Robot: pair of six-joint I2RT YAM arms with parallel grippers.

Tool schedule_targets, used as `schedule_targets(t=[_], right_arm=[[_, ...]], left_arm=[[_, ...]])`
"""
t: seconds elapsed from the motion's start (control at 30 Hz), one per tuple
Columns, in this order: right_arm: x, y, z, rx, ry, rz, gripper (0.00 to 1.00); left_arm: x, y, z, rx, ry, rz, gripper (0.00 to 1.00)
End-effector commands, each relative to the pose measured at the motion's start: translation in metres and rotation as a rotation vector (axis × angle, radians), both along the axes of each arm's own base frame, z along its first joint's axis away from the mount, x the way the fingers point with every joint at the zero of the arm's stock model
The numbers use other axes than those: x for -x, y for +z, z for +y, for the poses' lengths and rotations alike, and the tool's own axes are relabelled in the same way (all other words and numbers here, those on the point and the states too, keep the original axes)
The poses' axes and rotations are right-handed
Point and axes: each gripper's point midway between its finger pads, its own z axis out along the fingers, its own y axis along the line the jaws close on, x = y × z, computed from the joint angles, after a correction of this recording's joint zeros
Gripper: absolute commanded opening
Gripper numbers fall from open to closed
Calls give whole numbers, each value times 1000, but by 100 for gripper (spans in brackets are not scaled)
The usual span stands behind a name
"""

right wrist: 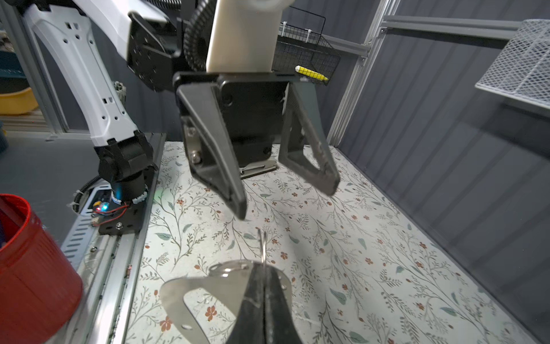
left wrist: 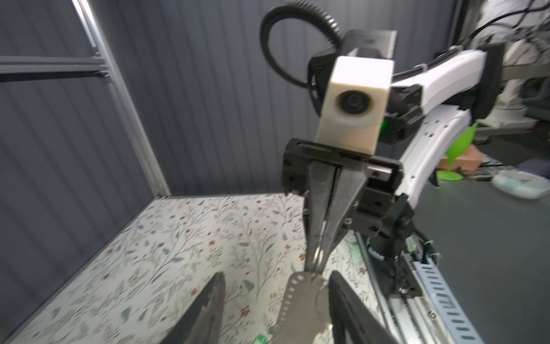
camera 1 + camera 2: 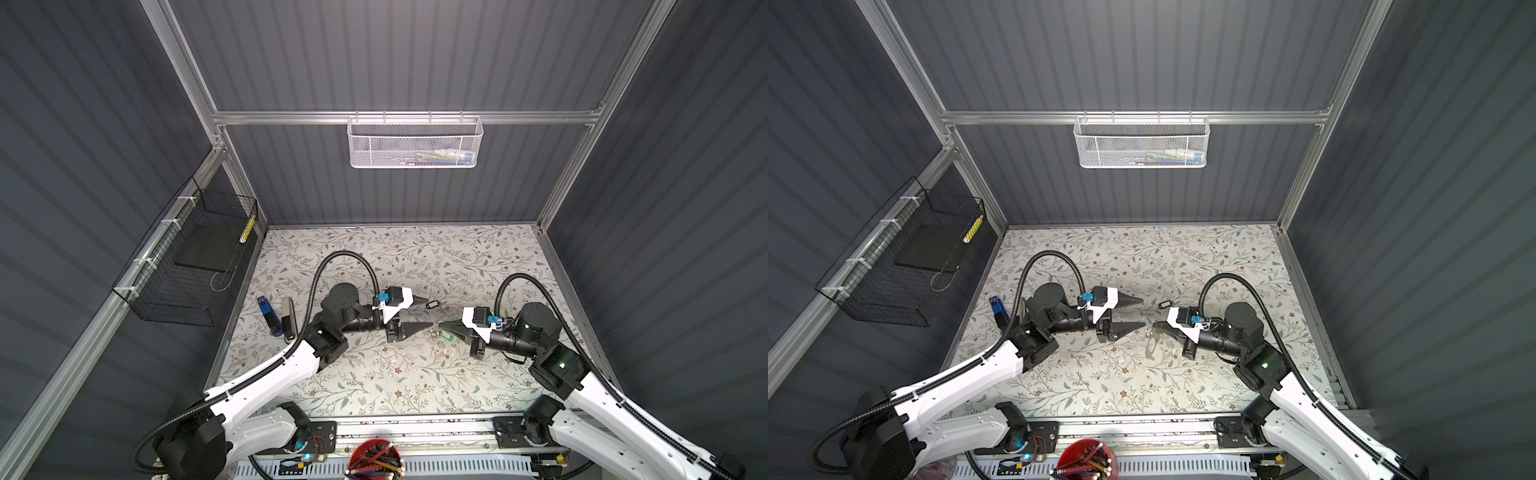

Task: Put the keys on the keyring

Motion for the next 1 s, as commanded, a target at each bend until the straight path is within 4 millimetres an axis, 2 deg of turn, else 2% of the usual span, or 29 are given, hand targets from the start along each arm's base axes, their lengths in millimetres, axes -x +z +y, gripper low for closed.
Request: schedule_targets(t=[0.0,0.2,0.47,0.7,0.77,0.87,0.97], right_arm=[[-6,3,-5,27,-46,-129,0],[-12,-1,-8,58,-71,-328,0],[-19,-9,-10,104,-106,-479,0],[-26,-20,-12,136,-136,-482,0],[-32,-18,-15,126,-177,-448,0],[-47,-7,-25,89,-293,-365,0],[-53,-2,-34,82,-361,-290,0]], left_arm=[[-19,3,14,-115,151,19,62],[-25,-18,17,-199,184,74,63],[-32,-41,12,-239,183,39,63],[-46,-56,4,-278,203,82,64],[-54,-58,2,-292,233,113,67],[-78,-68,5,-346,343,195,75],[-82,-87,0,-395,287,298,77]])
